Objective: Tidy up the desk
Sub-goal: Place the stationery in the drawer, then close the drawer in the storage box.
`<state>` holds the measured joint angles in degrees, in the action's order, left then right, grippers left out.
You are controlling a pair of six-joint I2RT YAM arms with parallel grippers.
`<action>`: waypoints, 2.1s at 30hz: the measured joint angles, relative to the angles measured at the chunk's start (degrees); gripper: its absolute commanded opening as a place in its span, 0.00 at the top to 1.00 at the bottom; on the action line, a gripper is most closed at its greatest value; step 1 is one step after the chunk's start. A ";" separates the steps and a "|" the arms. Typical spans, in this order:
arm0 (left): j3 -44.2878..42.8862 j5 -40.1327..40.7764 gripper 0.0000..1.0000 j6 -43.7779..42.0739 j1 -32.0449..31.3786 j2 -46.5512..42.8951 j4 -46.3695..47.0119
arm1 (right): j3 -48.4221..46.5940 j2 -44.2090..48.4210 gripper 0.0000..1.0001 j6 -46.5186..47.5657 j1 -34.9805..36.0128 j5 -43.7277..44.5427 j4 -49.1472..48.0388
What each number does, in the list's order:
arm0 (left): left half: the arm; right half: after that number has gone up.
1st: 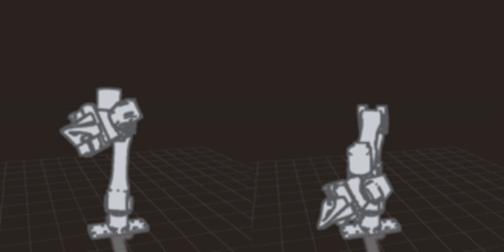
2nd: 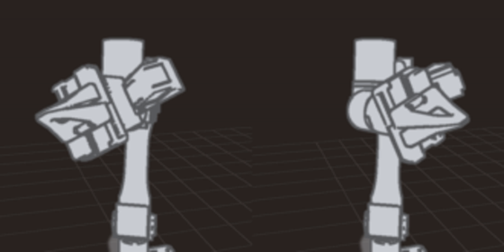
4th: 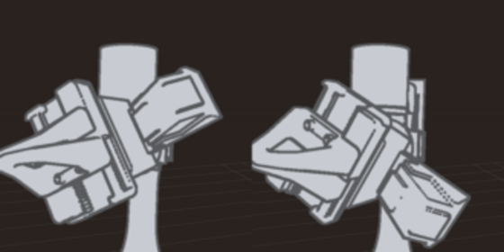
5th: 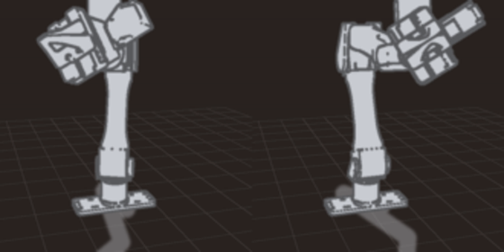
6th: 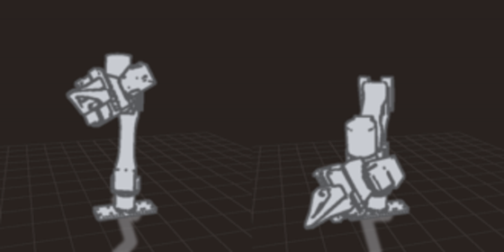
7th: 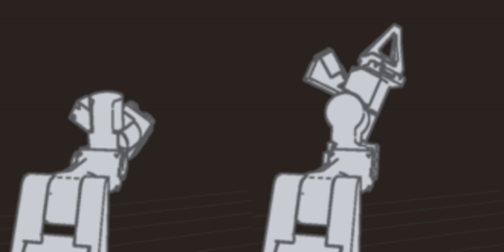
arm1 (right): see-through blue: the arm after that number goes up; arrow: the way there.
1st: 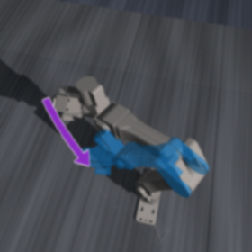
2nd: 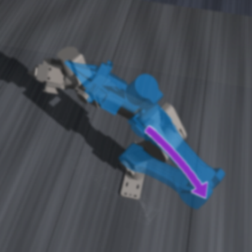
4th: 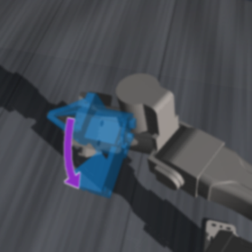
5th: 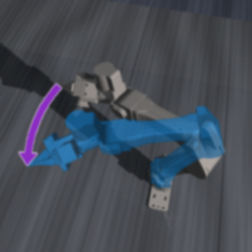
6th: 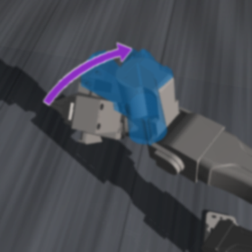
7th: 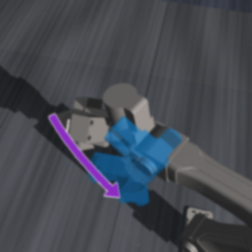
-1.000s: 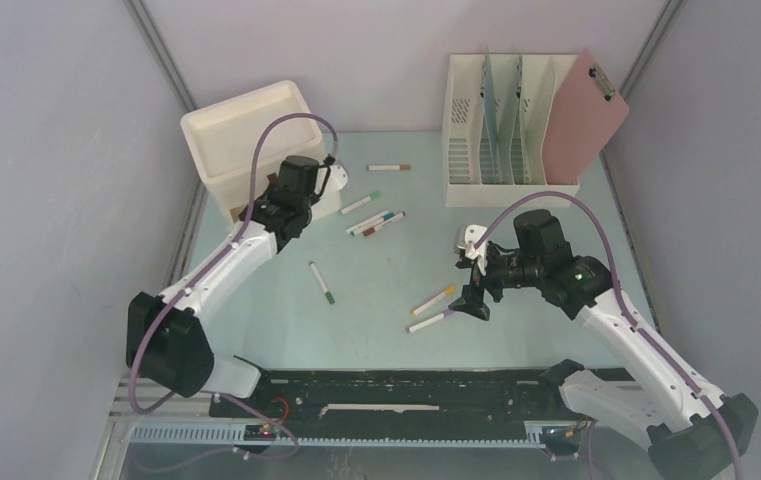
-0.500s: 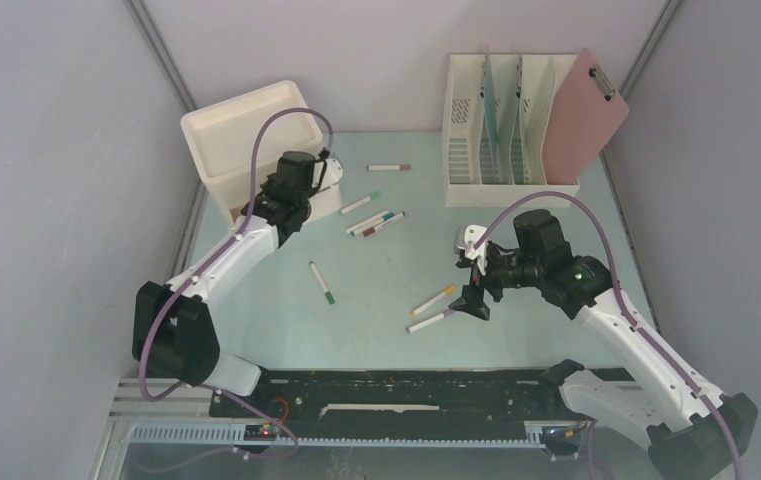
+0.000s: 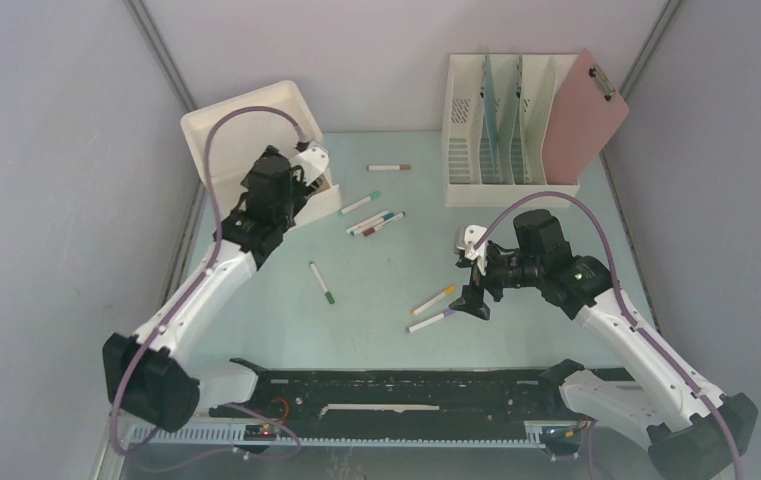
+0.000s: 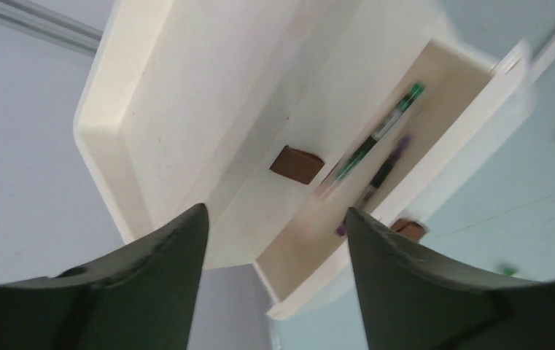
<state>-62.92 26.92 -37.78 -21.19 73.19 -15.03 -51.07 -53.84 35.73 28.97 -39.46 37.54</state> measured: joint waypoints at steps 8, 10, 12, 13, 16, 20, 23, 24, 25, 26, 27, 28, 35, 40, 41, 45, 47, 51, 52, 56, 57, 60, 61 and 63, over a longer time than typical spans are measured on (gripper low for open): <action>7.23 -11.19 0.00 17.88 0.00 -15.45 6.93 | 0.00 0.00 0.05 0.07 0.00 0.00 0.02; 10.88 -13.97 0.00 22.58 0.00 -19.04 9.29 | 0.00 0.00 0.05 0.11 0.00 0.00 0.04; 14.56 -16.06 0.00 26.84 0.00 -21.88 11.13 | 0.00 0.02 0.05 0.20 0.00 0.00 0.07; 16.26 -16.96 0.00 28.63 0.00 -23.15 11.63 | 0.00 0.02 0.05 0.20 0.00 0.02 0.07; 21.94 -19.23 0.00 34.88 0.00 -26.86 14.08 | 0.00 0.07 0.05 0.22 0.00 0.04 0.11; 29.53 -20.04 0.00 43.82 0.00 -31.76 17.25 | 0.00 0.28 0.05 0.26 0.00 0.04 0.35; 34.67 -19.43 0.00 49.35 0.00 -35.12 19.71 | 0.00 0.35 0.05 0.31 0.00 0.04 0.42; 36.28 -19.17 0.00 50.86 0.00 -36.06 20.61 | 0.00 0.35 0.05 0.35 0.00 0.04 0.42; 37.99 -18.88 0.00 52.41 0.00 -37.00 21.64 | 0.00 0.35 0.05 0.42 0.00 0.07 0.42; 39.34 -18.49 0.01 53.51 0.00 -37.64 22.56 | 0.00 0.35 0.05 0.42 0.00 0.07 0.42; 40.35 -18.23 0.01 54.40 0.00 -37.97 23.41 | 0.00 0.35 0.05 0.42 0.00 0.07 0.42; 41.20 -17.99 0.02 55.08 0.00 -38.16 24.24 | 0.00 0.35 0.05 0.44 0.00 0.07 0.42; 43.54 -15.23 0.11 58.47 0.20 -36.30 28.70 | 0.00 0.35 0.05 0.44 -0.02 0.07 0.42; 43.04 -14.40 0.29 60.39 2.12 -32.00 30.18 | 0.00 0.37 0.05 0.44 -0.02 0.04 0.42; 42.60 -13.88 0.35 60.87 2.51 -30.71 30.03 | 0.00 0.39 0.05 0.46 -0.02 0.04 0.42; 39.43 -11.21 0.47 62.55 3.13 -26.08 27.89 | 0.00 0.42 0.05 0.46 -0.07 0.04 0.42; 37.27 -9.79 0.55 63.21 3.23 -23.23 27.30 | 0.00 0.42 0.05 0.44 -0.07 0.04 0.42; 34.51 -7.61 0.71 63.23 3.37 -18.56 27.32 | 0.00 0.50 0.05 0.46 -0.07 0.04 0.42; 33.99 -7.13 0.73 63.14 3.43 -17.22 27.36 | 0.00 0.50 0.05 0.46 -0.07 0.04 0.42; 32.11 -5.92 0.75 62.58 3.96 -11.82 27.39 | 0.00 0.61 0.05 0.46 -0.07 0.04 0.42; 31.56 -5.86 0.76 62.45 4.17 -10.56 27.41 | 0.00 0.61 0.05 0.46 -0.07 0.04 0.42; 30.38 -5.64 0.77 61.75 5.05 -7.43 28.13 | 0.00 0.79 0.05 0.48 -0.07 0.04 0.42; 30.16 -5.60 0.78 61.61 5.38 -6.67 28.39 | 0.00 0.85 0.05 0.48 -0.07 0.04 0.42; 30.03 -5.53 0.79 61.09 6.19 -5.20 29.59 | 0.00 0.94 0.05 0.48 -0.07 0.04 0.42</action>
<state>-32.88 21.39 23.31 -15.00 67.99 14.57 -51.07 -52.90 36.21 28.91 -39.42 37.95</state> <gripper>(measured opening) 0.228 0.953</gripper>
